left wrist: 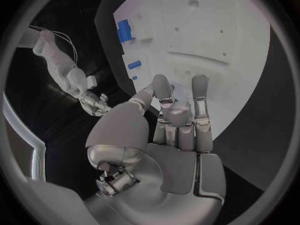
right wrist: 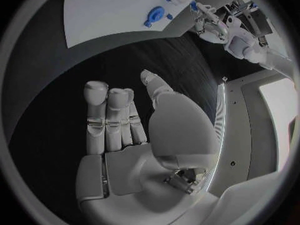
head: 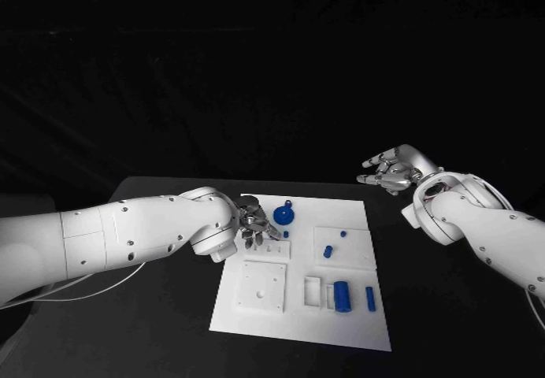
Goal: Assemble the parts on the task board
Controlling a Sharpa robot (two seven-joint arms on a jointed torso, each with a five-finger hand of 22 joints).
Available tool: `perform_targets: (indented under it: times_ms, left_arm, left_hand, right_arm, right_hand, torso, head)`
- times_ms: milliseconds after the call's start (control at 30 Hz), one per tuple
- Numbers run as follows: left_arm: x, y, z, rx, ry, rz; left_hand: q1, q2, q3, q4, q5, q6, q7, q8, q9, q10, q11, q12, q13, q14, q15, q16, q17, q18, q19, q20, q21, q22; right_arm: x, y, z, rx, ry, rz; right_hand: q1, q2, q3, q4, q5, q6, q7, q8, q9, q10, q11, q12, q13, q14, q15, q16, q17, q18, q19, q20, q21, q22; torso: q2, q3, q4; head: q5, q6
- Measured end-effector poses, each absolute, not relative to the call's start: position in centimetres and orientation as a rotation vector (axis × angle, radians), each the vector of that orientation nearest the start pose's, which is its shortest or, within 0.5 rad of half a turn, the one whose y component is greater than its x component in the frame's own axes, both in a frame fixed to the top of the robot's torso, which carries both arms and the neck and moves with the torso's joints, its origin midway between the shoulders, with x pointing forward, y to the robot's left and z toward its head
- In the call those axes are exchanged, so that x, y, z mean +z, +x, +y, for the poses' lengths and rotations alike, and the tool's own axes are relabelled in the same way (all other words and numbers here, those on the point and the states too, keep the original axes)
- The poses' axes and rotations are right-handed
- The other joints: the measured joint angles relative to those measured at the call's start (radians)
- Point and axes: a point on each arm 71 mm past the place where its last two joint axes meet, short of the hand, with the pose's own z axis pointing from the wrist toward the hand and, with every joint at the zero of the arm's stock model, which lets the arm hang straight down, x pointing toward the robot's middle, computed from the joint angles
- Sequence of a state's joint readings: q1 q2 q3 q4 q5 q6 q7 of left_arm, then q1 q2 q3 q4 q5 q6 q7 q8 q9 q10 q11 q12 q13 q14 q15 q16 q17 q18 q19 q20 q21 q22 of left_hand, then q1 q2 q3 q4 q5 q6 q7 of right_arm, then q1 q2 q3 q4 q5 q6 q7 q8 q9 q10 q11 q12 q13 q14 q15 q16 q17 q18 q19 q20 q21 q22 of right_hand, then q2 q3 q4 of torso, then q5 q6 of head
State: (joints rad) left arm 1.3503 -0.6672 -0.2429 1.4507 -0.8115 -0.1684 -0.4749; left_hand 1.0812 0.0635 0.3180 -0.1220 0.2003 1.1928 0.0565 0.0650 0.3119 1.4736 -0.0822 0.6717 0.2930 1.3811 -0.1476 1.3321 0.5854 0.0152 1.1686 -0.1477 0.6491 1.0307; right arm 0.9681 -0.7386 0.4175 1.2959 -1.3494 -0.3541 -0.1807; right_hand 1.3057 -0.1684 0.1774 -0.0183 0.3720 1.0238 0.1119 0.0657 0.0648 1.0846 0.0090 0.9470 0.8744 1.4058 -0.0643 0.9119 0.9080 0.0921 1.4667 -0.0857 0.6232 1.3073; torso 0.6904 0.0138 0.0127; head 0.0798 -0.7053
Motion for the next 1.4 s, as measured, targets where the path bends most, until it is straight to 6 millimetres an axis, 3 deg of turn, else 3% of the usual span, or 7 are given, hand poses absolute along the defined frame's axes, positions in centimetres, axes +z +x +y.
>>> perform_targets:
  times_ms: [533, 900, 1400]
  left_arm:
    - [-24.2, 49.4, 16.5, -0.459, -0.418, 2.250]
    - [-24.8, 49.6, 17.0, -0.433, -0.419, 2.246]
    - [-24.8, 49.6, 16.5, -0.434, -0.396, 2.244]
  left_hand:
    - [-0.032, 0.015, 0.008, -0.011, 0.000, 0.000, 0.000, 0.002, 0.015, -0.002, -0.002, 0.000, 0.000, 0.003, 0.003, 0.000, 0.008, 0.000, 0.029, 0.002, -0.075, 0.087]
    - [-0.045, 0.018, 0.004, -0.009, -0.011, 0.000, 0.000, 0.000, 0.115, -0.001, -0.001, 0.000, 0.000, 0.003, 0.004, 0.000, 0.008, 0.000, 0.054, 0.001, -0.138, 0.153]
    - [-0.043, 0.020, 0.001, -0.001, -0.016, 0.000, 0.000, 0.004, 0.144, -0.001, -0.001, 0.000, 0.000, 0.003, 0.004, 0.000, -0.001, 0.000, 0.063, 0.000, -0.163, 0.176]
  right_arm:
    - [-16.7, 54.1, -25.3, 0.632, 0.404, 1.513]
    - [-16.7, 54.2, -25.2, 0.634, 0.404, 1.517]
    - [-16.7, 54.2, -25.2, 0.636, 0.405, 1.520]
  right_hand:
    - [0.000, 0.000, 0.012, -0.007, 0.031, 0.000, 0.000, 0.000, 0.000, 0.000, 0.000, 0.000, -0.003, 0.000, 0.000, 0.000, -0.001, 0.000, 0.000, 0.000, 0.000, 0.000]
    - [0.000, 0.000, 0.018, -0.007, 0.031, 0.000, 0.000, 0.000, 0.000, -0.004, -0.004, 0.000, -0.003, 0.000, 0.000, 0.000, -0.001, 0.000, 0.000, 0.000, -0.004, 0.000]
    - [-0.004, -0.004, 0.018, -0.007, 0.035, 0.000, 0.000, 0.000, 0.000, -0.004, -0.004, 0.000, -0.005, 0.000, 0.000, 0.000, -0.001, 0.000, 0.000, 0.000, -0.004, 0.000]
  torso:
    - [0.002, -0.0022, 0.0018]
    - [0.003, -0.0028, 0.0002]
    - [0.003, -0.0012, -0.0001]
  head:
    - [0.000, -0.006]
    - [-0.001, -0.010]
    - [-0.001, -0.009]
